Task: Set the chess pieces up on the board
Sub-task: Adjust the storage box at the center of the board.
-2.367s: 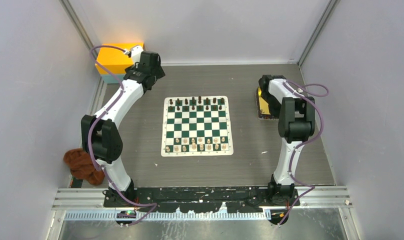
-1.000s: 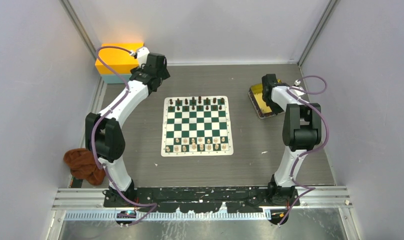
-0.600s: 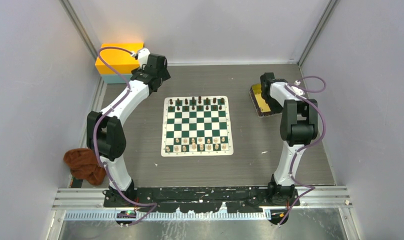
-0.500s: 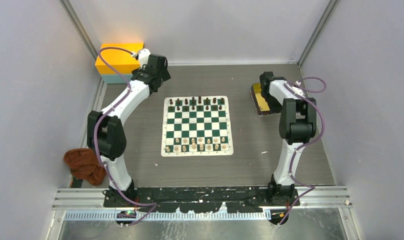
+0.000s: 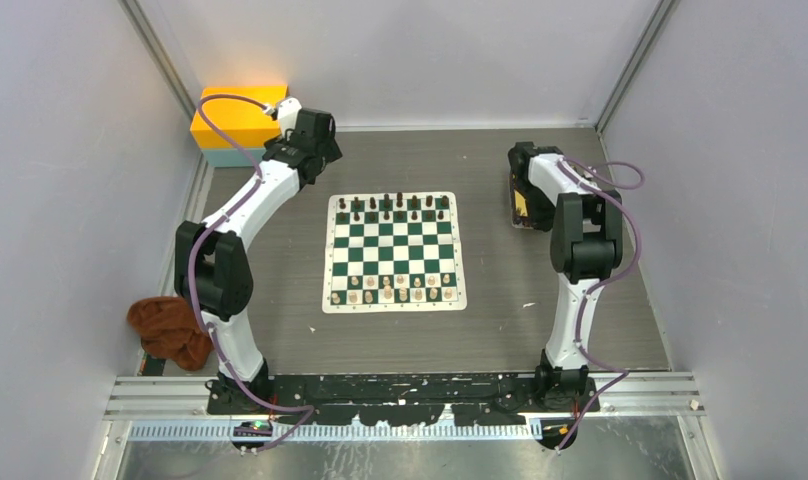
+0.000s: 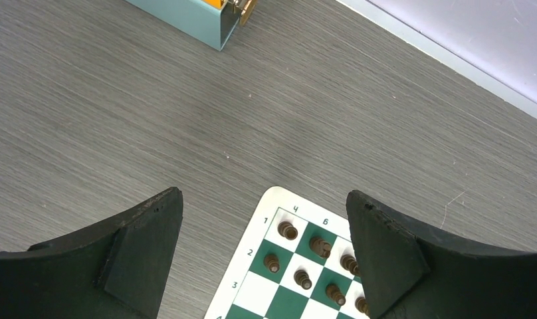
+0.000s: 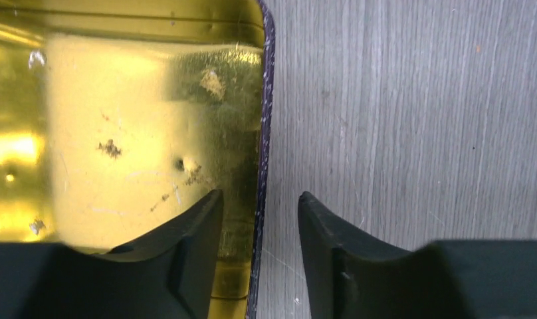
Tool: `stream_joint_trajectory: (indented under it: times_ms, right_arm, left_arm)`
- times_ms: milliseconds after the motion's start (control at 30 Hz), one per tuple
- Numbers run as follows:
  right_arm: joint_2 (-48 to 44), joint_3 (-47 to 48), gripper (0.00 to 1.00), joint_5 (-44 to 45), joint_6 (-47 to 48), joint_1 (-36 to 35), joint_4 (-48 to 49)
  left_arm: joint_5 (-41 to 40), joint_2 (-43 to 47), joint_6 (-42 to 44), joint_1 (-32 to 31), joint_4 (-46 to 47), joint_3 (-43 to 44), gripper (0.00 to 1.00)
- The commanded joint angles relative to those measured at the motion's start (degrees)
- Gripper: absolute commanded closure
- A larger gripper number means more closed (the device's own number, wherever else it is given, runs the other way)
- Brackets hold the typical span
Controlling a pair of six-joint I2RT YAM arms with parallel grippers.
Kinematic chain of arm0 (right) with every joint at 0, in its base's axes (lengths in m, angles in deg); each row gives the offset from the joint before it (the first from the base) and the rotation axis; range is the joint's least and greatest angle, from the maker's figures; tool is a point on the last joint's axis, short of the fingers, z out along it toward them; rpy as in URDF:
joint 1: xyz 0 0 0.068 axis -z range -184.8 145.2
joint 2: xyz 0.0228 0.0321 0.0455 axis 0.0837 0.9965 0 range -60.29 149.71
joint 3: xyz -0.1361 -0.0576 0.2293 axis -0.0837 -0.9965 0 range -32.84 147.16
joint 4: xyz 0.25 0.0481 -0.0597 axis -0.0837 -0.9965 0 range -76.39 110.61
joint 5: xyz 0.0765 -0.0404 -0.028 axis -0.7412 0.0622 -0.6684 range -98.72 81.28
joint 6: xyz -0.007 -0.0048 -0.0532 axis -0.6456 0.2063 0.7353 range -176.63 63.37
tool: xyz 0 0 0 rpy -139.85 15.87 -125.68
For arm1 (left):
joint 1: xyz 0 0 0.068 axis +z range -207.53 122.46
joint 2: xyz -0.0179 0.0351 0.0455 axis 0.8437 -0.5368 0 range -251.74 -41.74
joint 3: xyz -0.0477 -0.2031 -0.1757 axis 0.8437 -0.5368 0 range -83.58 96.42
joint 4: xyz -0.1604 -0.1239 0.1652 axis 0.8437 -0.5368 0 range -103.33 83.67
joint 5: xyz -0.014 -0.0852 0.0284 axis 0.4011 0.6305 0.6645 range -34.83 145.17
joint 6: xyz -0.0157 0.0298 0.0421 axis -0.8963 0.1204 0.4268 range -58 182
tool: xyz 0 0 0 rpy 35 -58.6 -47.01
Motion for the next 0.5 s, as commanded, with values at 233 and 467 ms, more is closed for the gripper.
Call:
stream_joint_trajectory:
  times_ms: [233,467]
  right_arm:
    - [-9.2,0.4,0.44,7.3,4.8,-2.1,0.8]
    - [-12.5,1.0,0.45,7.5,8.3,-2.3,1.2]
  left_arm:
    - [0.7,1.6,-1.4,-0.2,2.5,-0.3,0.07]
    - [0.8,1.7,-2.2,-0.5,2.6,-0.5,0.07]
